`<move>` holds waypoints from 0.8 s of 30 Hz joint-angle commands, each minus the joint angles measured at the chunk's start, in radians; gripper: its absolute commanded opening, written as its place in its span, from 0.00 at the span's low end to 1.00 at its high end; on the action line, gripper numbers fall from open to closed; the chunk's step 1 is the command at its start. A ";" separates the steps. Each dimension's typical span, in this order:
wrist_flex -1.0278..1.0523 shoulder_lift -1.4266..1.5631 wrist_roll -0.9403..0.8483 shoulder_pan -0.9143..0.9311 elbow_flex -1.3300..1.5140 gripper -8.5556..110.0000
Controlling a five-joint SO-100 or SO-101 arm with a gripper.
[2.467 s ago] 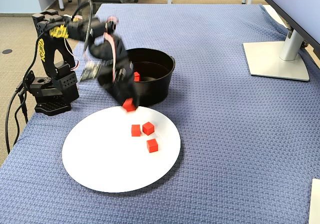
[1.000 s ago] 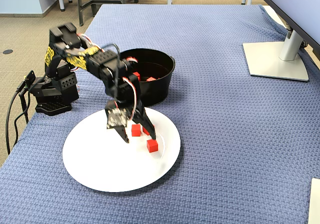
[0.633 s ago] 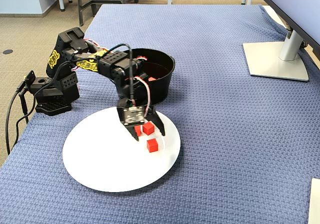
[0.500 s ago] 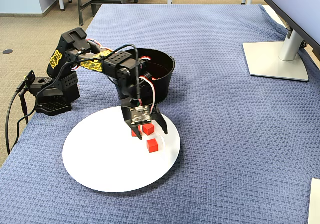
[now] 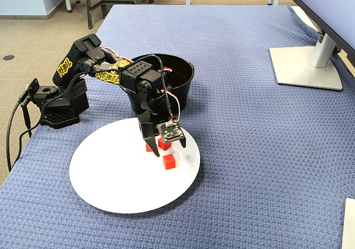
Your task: Pick up the red cubes from the white plate and place them in the black recipient
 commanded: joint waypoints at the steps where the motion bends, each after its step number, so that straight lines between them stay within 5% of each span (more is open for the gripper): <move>1: 0.014 0.023 -0.132 0.023 -0.061 0.30; 13: 0.014 0.017 -0.307 0.037 -0.021 0.31; 24: -0.100 -0.017 -0.164 0.055 -0.031 0.29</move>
